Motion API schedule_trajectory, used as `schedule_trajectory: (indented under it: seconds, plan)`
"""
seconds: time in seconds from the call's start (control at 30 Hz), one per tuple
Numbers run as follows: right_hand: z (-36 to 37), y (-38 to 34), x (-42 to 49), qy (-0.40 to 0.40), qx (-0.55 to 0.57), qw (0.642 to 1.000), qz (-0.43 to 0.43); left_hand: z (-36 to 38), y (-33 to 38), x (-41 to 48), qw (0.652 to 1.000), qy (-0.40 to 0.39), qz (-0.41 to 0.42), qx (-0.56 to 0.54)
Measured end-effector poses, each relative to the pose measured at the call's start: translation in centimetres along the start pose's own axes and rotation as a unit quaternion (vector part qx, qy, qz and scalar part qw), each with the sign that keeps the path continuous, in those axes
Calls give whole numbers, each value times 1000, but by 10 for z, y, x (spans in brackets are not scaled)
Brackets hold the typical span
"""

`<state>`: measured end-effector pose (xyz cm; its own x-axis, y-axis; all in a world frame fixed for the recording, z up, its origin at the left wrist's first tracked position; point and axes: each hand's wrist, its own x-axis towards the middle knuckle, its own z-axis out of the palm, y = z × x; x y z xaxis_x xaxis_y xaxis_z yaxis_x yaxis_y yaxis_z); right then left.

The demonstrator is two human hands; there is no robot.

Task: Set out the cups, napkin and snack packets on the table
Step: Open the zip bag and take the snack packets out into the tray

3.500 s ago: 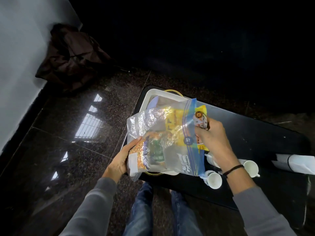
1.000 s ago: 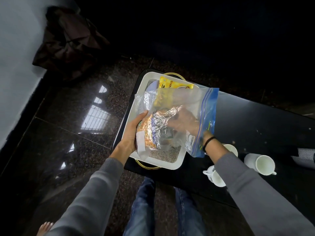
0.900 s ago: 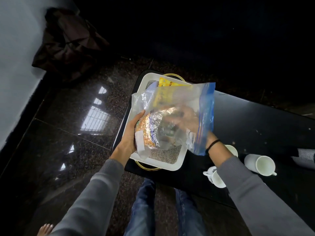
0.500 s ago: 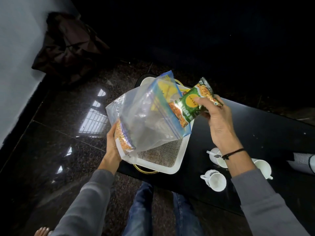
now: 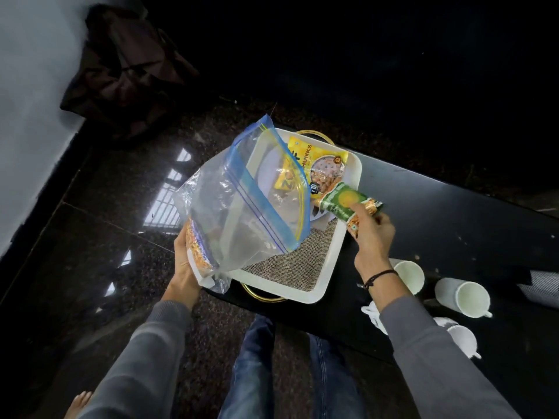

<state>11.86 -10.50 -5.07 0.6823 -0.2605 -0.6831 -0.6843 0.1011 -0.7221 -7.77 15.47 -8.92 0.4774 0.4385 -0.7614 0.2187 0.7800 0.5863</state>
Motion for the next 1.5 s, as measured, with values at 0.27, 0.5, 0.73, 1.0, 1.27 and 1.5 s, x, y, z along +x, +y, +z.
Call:
schedule_trajectory:
  seconds: [0.27, 0.5, 0.73, 1.0, 1.27, 1.5]
  plan:
    - [28, 34, -1, -193, -222, 956, -18, 18, 9, 8, 996, -28, -37, -70]
    - [23, 10, -8, -147, -414, 887, -137, 32, 11, 6, 992, -78, -44, -93]
    - [11, -46, -42, -76, -310, 899, -299, 59, 17, -2, 991, -100, -53, -65]
    - [13, -83, -57, -232, -247, 883, -326, 84, 21, 1, 995, -84, -36, -27]
    - [22, -97, -54, -255, -300, 776, -492, 86, 23, 8, 998, -44, -45, -11]
    - [26, -101, -43, -446, -352, 804, -173, 89, 25, 9, 999, -14, -26, 31]
